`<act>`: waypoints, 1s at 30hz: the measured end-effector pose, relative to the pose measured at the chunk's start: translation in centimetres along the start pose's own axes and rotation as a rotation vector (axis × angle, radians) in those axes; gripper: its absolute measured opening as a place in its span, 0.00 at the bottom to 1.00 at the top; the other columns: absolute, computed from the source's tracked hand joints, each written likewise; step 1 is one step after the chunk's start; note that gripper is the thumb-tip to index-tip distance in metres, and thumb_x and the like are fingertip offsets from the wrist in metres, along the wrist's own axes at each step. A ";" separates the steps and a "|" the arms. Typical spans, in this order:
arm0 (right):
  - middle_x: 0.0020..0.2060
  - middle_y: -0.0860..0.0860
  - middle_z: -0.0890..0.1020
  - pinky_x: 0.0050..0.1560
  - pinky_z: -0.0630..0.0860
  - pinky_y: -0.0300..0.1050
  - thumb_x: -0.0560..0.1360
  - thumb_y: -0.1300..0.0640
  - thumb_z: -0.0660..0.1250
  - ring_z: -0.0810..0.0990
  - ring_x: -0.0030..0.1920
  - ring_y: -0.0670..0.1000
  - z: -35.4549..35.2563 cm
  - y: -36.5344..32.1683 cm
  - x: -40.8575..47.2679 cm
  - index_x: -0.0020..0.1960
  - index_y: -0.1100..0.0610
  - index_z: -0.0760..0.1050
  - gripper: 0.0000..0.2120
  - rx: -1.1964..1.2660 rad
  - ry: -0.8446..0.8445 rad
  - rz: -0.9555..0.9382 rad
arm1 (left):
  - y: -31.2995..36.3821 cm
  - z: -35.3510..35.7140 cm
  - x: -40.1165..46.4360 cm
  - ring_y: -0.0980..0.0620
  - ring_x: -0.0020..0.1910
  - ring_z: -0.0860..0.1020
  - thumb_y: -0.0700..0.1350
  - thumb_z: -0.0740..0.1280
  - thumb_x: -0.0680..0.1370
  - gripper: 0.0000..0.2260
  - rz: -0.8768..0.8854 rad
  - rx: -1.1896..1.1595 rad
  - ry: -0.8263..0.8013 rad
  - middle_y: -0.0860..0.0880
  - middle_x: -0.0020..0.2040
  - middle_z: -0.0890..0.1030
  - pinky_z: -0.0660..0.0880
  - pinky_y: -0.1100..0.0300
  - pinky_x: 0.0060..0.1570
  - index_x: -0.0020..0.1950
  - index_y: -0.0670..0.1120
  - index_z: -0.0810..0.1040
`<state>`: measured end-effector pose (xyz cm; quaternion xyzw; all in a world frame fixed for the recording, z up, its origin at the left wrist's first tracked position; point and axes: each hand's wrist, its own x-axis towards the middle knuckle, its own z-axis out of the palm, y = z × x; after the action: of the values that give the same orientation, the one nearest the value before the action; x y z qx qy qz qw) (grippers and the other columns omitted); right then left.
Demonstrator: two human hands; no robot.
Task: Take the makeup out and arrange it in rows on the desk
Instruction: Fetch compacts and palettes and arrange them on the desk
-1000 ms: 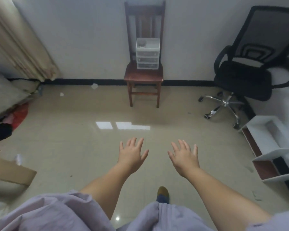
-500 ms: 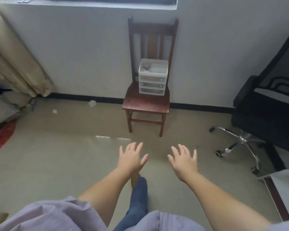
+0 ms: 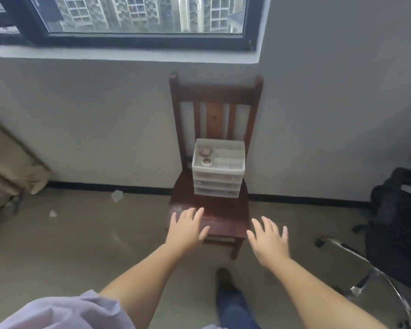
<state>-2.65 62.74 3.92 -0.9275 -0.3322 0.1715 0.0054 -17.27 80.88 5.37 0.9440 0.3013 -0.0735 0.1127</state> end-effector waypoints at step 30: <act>0.64 0.53 0.69 0.65 0.63 0.52 0.75 0.44 0.62 0.65 0.66 0.57 -3.1 -14.8 45.3 0.62 0.50 0.69 0.18 -0.057 -0.155 -0.397 | -2.7 4.0 35.5 0.47 0.59 0.71 0.50 0.66 0.75 0.21 -0.305 -0.275 -0.067 0.46 0.59 0.71 0.72 0.54 0.47 0.65 0.44 0.66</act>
<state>21.88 102.55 -5.61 -0.8275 -0.5127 0.2285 -0.0126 9.52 101.58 -6.31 0.8602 0.4440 -0.0792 0.2381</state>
